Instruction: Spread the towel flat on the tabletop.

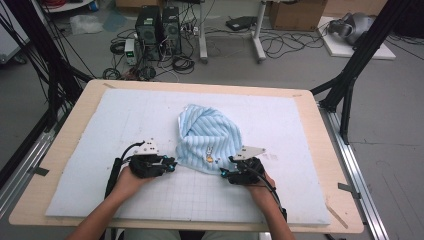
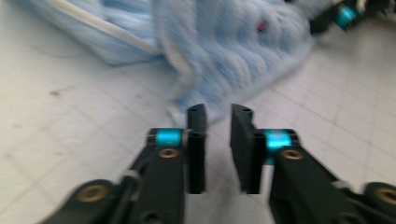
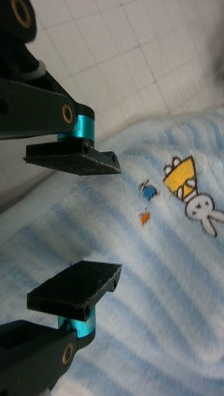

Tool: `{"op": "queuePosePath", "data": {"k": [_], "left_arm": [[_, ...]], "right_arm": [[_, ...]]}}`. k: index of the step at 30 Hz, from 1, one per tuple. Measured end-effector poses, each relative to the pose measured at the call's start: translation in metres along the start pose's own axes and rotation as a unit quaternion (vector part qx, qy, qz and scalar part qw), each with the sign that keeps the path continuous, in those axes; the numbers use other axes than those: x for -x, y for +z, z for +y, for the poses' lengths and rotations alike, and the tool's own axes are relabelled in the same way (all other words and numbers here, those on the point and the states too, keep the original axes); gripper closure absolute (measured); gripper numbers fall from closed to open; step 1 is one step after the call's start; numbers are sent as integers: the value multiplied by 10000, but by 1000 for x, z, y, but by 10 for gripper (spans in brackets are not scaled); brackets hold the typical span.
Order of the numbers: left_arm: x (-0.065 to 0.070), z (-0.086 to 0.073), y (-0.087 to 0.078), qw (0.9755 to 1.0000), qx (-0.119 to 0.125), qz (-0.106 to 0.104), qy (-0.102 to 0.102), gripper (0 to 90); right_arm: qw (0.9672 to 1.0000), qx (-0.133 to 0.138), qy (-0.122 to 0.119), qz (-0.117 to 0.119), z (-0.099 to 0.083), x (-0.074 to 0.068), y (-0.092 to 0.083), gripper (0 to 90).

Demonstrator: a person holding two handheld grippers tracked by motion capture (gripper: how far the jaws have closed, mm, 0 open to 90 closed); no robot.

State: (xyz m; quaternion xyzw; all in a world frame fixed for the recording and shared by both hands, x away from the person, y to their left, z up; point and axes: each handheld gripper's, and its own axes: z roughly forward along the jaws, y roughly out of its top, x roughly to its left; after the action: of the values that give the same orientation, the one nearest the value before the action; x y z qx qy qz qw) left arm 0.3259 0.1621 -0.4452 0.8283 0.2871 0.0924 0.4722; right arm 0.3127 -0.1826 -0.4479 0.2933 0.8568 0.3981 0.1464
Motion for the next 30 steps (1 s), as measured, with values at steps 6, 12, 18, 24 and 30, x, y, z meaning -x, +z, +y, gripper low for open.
{"op": "queuePosePath", "data": {"k": [6, 12, 18, 24, 30], "left_arm": [[-2, 3, -8, 9991, 389, 132, -38, 597], [3, 2, 1, 9998, 163, 79, -80, 428], [6, 4, 10, 10000, 22, 17, -14, 396], [9, 8, 25, 9995, -276, 85, 83, 501], [9, 8, 23, 9987, -422, 108, 261, 800]], "right_arm": [[9987, -90, -76, 490, 2, -3, 3, 834], [9910, -269, -147, 1304, 2, -8, -3, 845], [9746, -338, -437, 2171, 3, -23, -8, 779], [9872, 192, 91, 1581, 3, -5, -17, 597], [9948, 399, 515, 781, -2, 10, -24, 525]]}}
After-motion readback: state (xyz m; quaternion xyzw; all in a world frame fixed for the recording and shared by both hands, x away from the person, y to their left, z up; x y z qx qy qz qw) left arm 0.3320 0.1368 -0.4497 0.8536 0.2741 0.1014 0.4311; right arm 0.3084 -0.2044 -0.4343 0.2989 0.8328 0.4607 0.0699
